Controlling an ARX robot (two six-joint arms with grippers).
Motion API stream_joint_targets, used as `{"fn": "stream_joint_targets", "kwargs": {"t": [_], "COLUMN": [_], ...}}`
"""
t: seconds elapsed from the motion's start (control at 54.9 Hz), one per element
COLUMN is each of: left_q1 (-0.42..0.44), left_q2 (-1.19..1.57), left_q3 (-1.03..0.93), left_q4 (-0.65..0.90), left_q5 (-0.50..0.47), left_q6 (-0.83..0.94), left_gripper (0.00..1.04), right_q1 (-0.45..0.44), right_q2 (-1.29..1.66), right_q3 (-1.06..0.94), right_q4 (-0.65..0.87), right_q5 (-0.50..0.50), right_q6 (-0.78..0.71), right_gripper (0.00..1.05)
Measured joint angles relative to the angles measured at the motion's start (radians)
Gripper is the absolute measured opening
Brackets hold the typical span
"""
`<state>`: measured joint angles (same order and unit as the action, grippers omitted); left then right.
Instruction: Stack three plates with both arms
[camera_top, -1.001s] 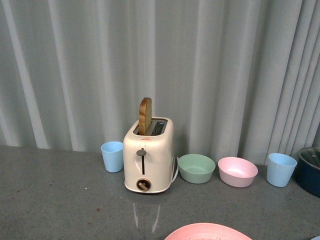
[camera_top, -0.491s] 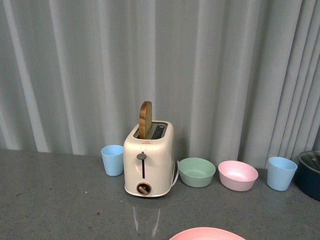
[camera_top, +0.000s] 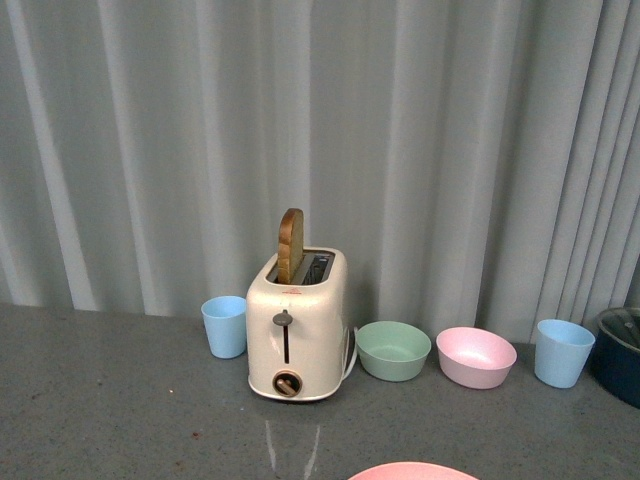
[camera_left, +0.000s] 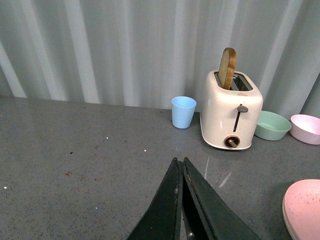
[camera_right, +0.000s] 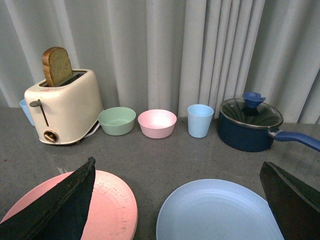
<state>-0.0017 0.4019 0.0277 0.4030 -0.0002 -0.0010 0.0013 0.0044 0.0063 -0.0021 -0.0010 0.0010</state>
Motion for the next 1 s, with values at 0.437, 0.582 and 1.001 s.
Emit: {"fn": "stream_joint_targets", "kwargs": {"t": [0.437, 0.582, 1.001], "left_q1": [0.000, 0.000, 0.000], "left_q2": [-0.167, -0.208, -0.397], "left_q3": [0.000, 0.000, 0.000], "left_q4": [-0.164, -0.206, -0.402], "left_q5": [0.000, 0.000, 0.000], "left_q6": [0.000, 0.000, 0.000], "left_gripper": [0.04, 0.04, 0.04], "right_q1": [0.000, 0.000, 0.000], "right_q2": [0.000, 0.000, 0.000], "right_q3": [0.000, 0.000, 0.000], "right_q4": [0.000, 0.000, 0.000], "right_q5": [0.000, 0.000, 0.000], "right_q6": [0.000, 0.000, 0.000], "right_gripper": [0.97, 0.97, 0.97]}}
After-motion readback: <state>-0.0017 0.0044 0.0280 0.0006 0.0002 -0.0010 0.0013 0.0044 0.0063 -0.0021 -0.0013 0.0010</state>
